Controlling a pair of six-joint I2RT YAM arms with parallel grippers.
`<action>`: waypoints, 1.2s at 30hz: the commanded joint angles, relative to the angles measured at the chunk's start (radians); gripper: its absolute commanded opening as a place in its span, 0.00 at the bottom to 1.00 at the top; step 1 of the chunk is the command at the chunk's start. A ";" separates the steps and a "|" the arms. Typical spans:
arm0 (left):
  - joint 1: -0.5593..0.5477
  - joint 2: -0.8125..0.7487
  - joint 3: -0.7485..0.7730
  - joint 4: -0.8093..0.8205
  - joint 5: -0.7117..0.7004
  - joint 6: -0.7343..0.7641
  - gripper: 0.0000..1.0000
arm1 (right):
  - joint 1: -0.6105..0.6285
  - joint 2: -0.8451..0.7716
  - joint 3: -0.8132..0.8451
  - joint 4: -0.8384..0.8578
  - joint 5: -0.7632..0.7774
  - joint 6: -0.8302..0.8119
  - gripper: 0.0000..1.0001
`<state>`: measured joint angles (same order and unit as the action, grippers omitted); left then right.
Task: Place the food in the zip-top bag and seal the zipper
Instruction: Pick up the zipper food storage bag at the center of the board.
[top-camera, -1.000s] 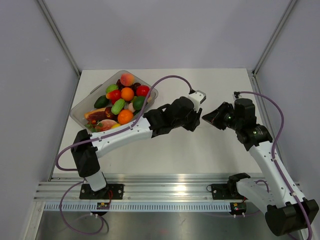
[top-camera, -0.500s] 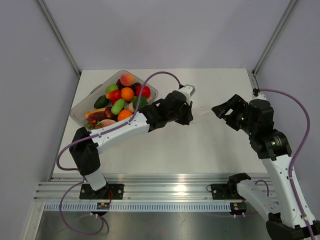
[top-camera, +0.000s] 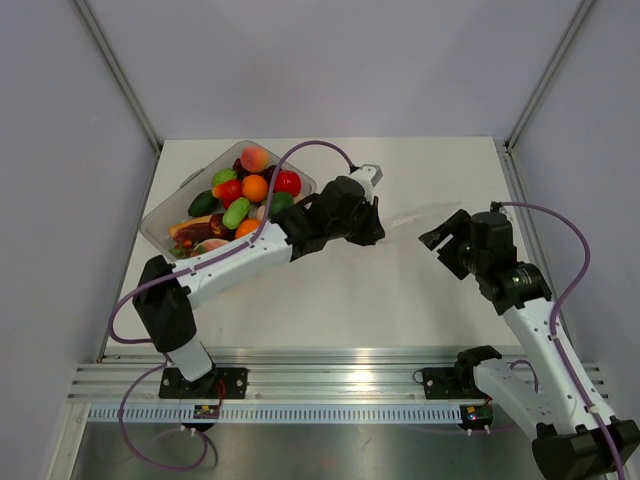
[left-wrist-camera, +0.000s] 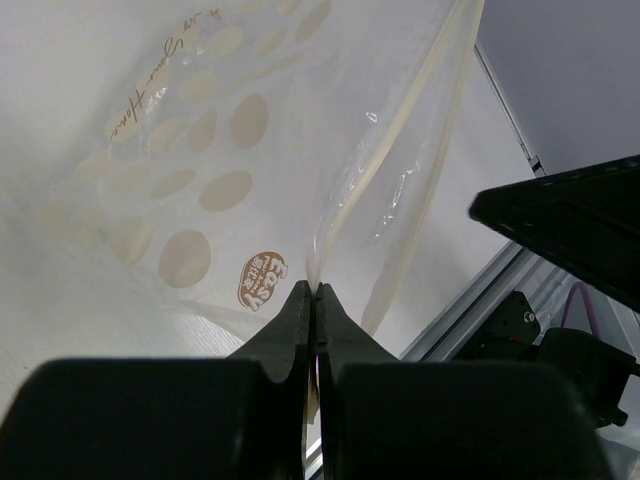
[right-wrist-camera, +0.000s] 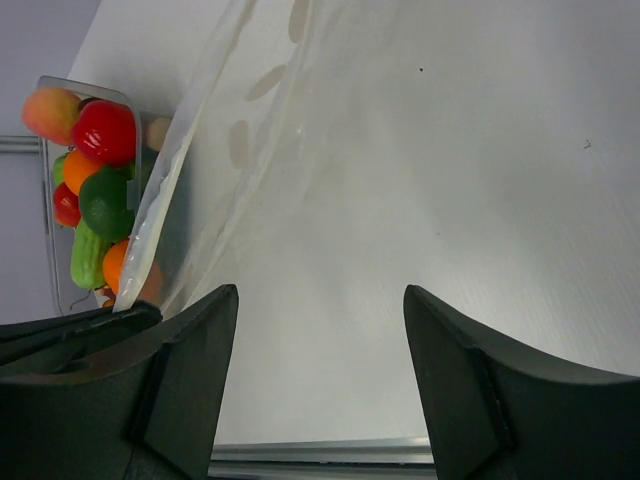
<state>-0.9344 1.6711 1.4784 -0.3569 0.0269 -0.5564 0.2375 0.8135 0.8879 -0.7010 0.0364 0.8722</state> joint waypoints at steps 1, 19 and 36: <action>0.002 -0.056 -0.007 0.053 0.033 -0.011 0.00 | 0.006 0.003 -0.021 0.113 0.011 0.025 0.74; 0.002 -0.063 -0.027 0.056 0.042 -0.014 0.00 | 0.005 0.036 -0.035 0.185 -0.015 0.028 0.73; 0.002 -0.128 -0.029 0.058 0.083 -0.023 0.00 | 0.002 0.176 0.190 0.137 0.056 -0.300 0.00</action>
<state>-0.9352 1.6131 1.4349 -0.3489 0.0696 -0.5735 0.2379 0.9668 0.9070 -0.5068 0.0437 0.7319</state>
